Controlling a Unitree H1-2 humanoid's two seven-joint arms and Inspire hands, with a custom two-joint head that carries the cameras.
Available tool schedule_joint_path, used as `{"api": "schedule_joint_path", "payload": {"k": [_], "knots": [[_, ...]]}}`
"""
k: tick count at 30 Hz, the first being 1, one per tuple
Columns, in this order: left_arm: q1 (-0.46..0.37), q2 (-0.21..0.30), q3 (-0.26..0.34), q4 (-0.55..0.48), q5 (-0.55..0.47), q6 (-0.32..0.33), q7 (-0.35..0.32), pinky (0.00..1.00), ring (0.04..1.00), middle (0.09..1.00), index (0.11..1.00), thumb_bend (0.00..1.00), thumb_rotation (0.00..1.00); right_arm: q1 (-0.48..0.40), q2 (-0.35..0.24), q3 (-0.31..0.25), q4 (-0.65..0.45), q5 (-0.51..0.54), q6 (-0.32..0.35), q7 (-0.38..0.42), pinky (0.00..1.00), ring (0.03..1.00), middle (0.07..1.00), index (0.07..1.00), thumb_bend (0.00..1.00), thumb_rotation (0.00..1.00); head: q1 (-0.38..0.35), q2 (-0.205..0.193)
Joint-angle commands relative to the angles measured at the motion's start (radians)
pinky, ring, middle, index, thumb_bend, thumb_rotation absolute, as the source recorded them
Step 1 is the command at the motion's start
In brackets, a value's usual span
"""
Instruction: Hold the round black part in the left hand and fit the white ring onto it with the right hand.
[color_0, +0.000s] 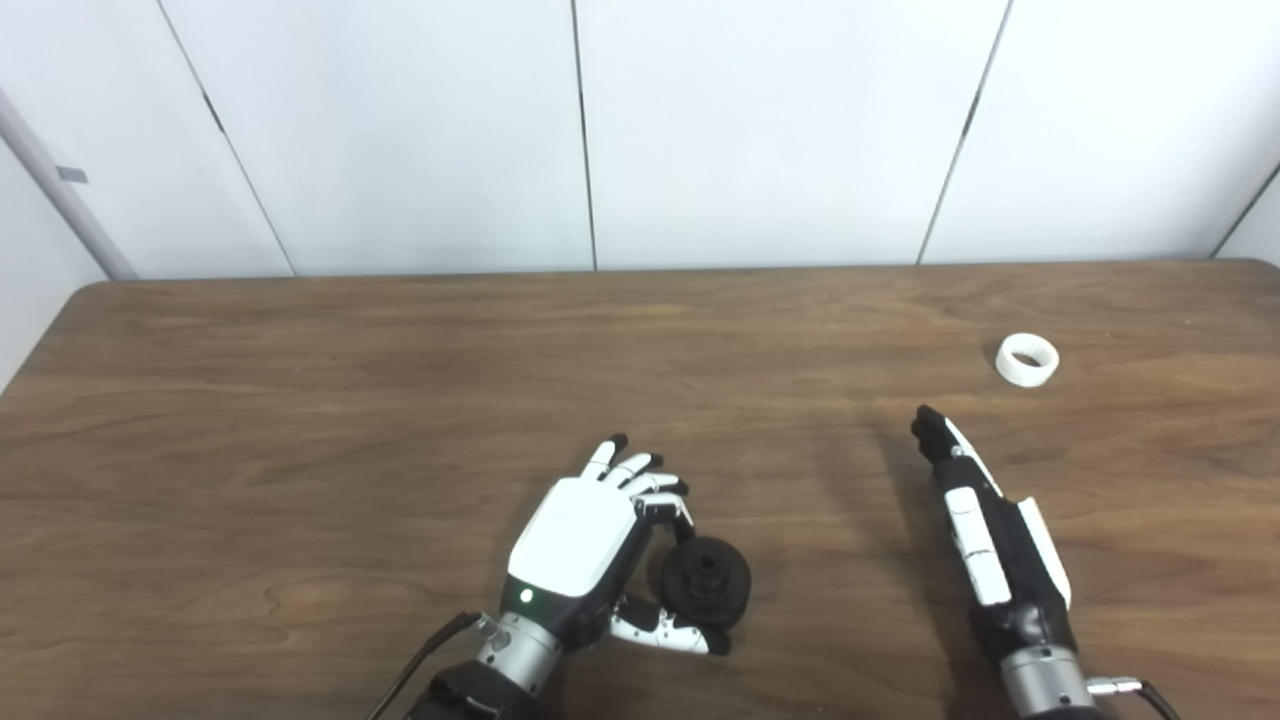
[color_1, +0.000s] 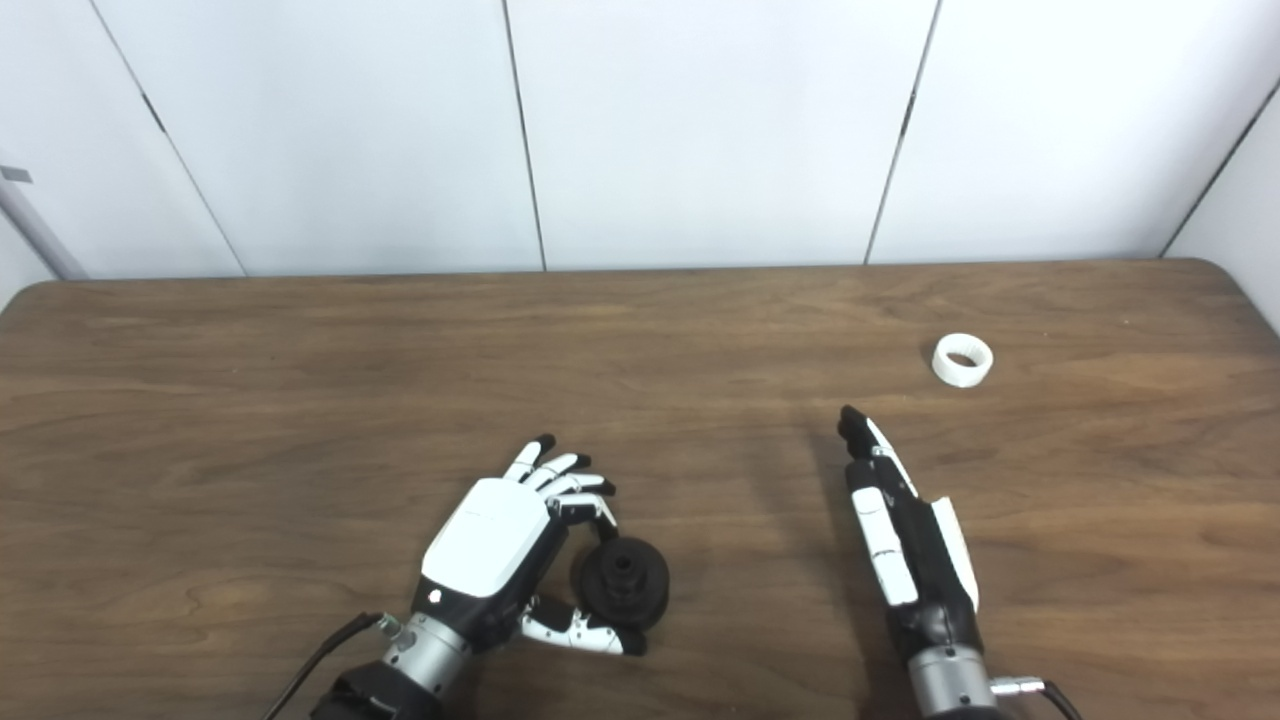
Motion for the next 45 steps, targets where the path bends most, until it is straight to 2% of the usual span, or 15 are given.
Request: {"api": "schedule_joint_path", "payload": {"k": [1,6,9,12,14,16,18,20,23,27,31,33,36,39,45], "knots": [[0.001,0.009,-0.001,0.001,0.030,-0.007,-0.003,1.00,0.885,0.780,0.483,0.52,0.05,0.041,0.024,0.003,-0.042,0.004,0.003,-0.004,1.00,0.968,0.933,0.912,0.55,0.90,-0.001,0.001],[-0.004,0.016,0.004,0.007,0.022,-0.015,0.000,1.00,0.887,0.780,0.483,0.52,0.05,0.018,0.025,-0.013,-0.067,-0.008,0.031,-0.023,0.95,0.957,0.932,0.892,0.53,0.81,-0.022,0.002],[-0.005,0.021,0.008,0.012,0.019,-0.019,0.000,1.00,0.886,0.780,0.483,0.52,0.05,-0.001,0.012,-0.017,-0.094,-0.068,0.068,-0.041,0.89,0.924,0.912,0.868,0.52,0.79,-0.039,0.004],[-0.006,0.024,0.013,0.020,0.012,-0.026,0.004,1.00,0.886,0.780,0.483,0.52,0.05,-0.022,0.007,-0.030,-0.115,-0.086,0.104,-0.048,0.89,0.915,0.905,0.851,0.51,0.75,-0.057,0.002],[-0.006,0.025,0.015,0.020,0.012,-0.028,-0.001,1.00,0.883,0.781,0.483,0.52,0.05,-0.042,-0.001,-0.045,-0.128,-0.110,0.133,-0.057,0.85,0.885,0.895,0.841,0.52,0.71,-0.065,0.001],[-0.006,0.027,0.017,0.017,0.015,-0.026,-0.011,1.00,0.888,0.784,0.484,0.52,0.05,-0.060,-0.013,-0.058,-0.138,-0.132,0.155,-0.062,0.86,0.888,0.892,0.833,0.56,0.69,-0.071,0.000],[-0.005,0.026,0.019,0.015,0.019,-0.023,-0.018,1.00,0.887,0.785,0.484,0.52,0.05,-0.083,-0.034,-0.075,-0.148,-0.139,0.166,-0.054,0.83,0.877,0.890,0.835,0.57,0.67,-0.078,0.001],[-0.004,0.026,0.020,0.014,0.020,-0.023,-0.020,1.00,0.886,0.783,0.484,0.52,0.06,-0.105,-0.058,-0.089,-0.160,-0.165,0.190,-0.047,0.76,0.844,0.877,0.835,0.57,0.66,-0.086,0.001],[-0.002,0.029,0.023,0.012,0.017,-0.025,-0.023,1.00,0.886,0.782,0.483,0.52,0.06,-0.137,-0.096,-0.110,-0.171,-0.185,0.225,-0.038,0.80,0.850,0.869,0.833,0.59,0.63,-0.092,0.000],[-0.002,0.034,0.027,0.015,0.016,-0.029,-0.021,1.00,0.885,0.781,0.483,0.52,0.06,-0.179,-0.148,-0.130,-0.161,-0.211,0.240,-0.032,0.83,0.862,0.866,0.825,0.60,0.58,-0.102,-0.001],[-0.002,0.038,0.030,0.014,0.019,-0.032,-0.023,1.00,0.882,0.781,0.483,0.52,0.06,-0.216,-0.195,-0.140,-0.144,-0.249,0.253,-0.027,0.78,0.838,0.851,0.826,0.63,0.56,-0.111,0.000],[-0.002,0.039,0.031,0.014,0.018,-0.033,-0.024,1.00,0.883,0.781,0.483,0.52,0.06,-0.231,-0.213,-0.145,-0.131,-0.254,0.246,-0.025,0.70,0.796,0.804,0.825,0.63,0.52,-0.113,0.002],[-0.002,0.041,0.030,0.011,0.022,-0.033,-0.029,1.00,0.885,0.782,0.483,0.52,0.06,-0.253,-0.243,-0.138,-0.110,-0.289,0.241,-0.027,0.68,0.794,0.811,0.819,0.65,0.51,-0.117,0.002],[-0.002,0.043,0.031,0.012,0.023,-0.034,-0.030,1.00,0.885,0.781,0.483,0.52,0.06,-0.278,-0.270,-0.125,-0.091,-0.331,0.259,-0.020,0.70,0.808,0.824,0.821,0.66,0.52,-0.129,0.001],[-0.002,0.047,0.036,0.013,0.014,-0.042,-0.025,1.00,0.882,0.779,0.483,0.52,0.06,-0.341,-0.310,-0.109,-0.018,-0.378,0.259,-0.013,0.88,0.909,0.887,0.813,0.69,0.43,-0.142,0.001]]}}
